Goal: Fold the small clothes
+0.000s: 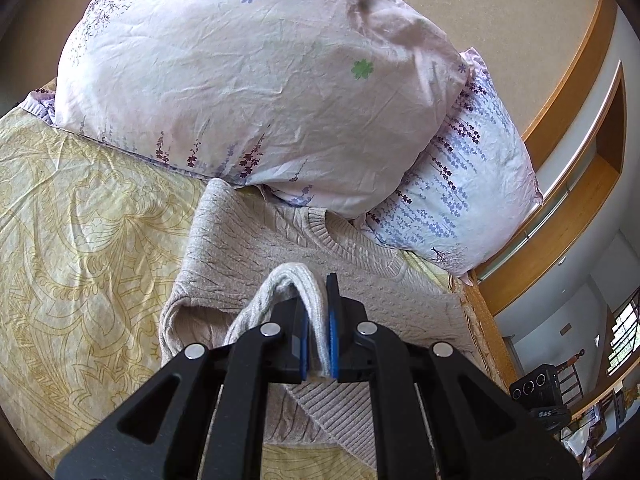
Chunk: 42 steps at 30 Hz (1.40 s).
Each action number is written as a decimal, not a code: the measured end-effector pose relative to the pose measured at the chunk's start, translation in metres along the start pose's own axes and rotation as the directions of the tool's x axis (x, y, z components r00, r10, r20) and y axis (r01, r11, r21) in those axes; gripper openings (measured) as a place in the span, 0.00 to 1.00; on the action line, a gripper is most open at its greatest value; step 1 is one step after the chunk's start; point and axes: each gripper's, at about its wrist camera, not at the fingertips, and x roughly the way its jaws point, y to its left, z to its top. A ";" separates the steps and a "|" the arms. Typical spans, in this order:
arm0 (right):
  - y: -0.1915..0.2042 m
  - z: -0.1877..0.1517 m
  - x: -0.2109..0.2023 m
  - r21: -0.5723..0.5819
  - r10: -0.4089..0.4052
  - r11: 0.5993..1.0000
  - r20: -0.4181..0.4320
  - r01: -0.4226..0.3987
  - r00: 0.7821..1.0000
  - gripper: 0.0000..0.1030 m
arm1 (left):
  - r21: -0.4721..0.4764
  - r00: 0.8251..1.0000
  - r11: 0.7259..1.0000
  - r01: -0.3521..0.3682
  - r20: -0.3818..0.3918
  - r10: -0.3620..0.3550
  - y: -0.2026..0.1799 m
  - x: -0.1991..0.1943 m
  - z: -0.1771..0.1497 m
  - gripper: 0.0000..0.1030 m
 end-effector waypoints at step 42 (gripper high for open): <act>0.038 0.149 -0.014 -0.106 -0.352 0.826 0.670 0.554 0.654 0.07 | -0.304 0.997 0.952 -0.031 0.056 0.051 0.048 0.097 0.048 0.07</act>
